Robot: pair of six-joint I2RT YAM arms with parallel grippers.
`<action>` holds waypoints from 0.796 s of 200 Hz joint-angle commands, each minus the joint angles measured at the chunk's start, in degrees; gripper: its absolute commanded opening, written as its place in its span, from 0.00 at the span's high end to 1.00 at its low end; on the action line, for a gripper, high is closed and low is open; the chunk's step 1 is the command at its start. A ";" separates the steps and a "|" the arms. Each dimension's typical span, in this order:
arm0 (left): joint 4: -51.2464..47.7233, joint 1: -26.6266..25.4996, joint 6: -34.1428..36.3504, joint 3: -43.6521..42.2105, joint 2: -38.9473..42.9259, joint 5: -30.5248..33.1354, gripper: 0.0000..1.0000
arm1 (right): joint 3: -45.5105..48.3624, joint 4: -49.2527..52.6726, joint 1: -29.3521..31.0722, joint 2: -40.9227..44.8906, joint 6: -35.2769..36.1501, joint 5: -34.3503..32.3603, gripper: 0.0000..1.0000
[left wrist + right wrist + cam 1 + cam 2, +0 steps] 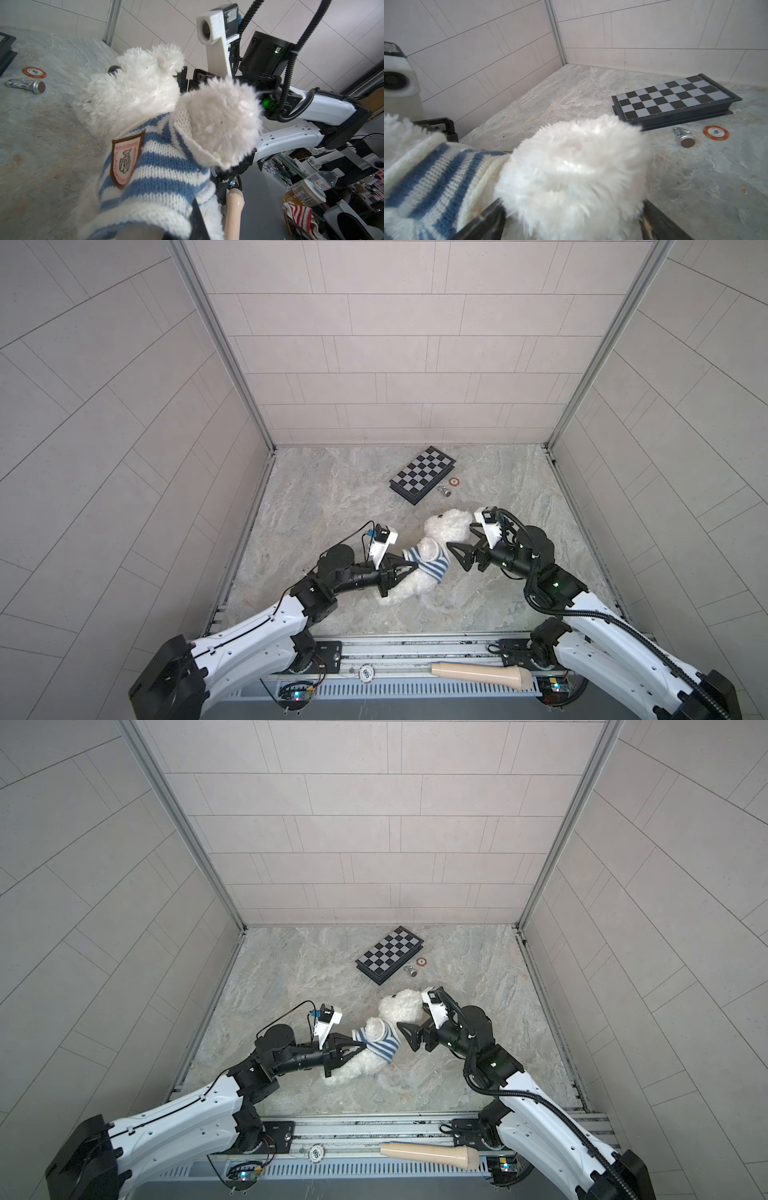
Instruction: Dress the teddy bear
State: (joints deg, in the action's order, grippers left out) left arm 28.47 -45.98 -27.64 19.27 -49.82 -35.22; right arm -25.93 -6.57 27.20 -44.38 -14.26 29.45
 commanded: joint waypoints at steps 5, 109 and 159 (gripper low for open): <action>7.15 0.43 -1.37 0.77 0.40 -3.74 1.00 | -4.06 1.45 -0.13 -1.98 3.96 8.36 0.02; 4.30 0.37 -0.25 1.91 0.87 -2.33 1.00 | -4.45 3.08 0.12 -1.00 6.88 8.33 0.82; -4.51 0.37 3.31 2.74 3.37 8.68 0.54 | -7.01 8.81 0.21 2.01 4.87 -7.69 1.00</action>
State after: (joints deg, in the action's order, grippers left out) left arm 27.46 -45.78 -27.53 19.51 -49.34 -33.43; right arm -29.82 -1.63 27.42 -44.82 -8.93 33.50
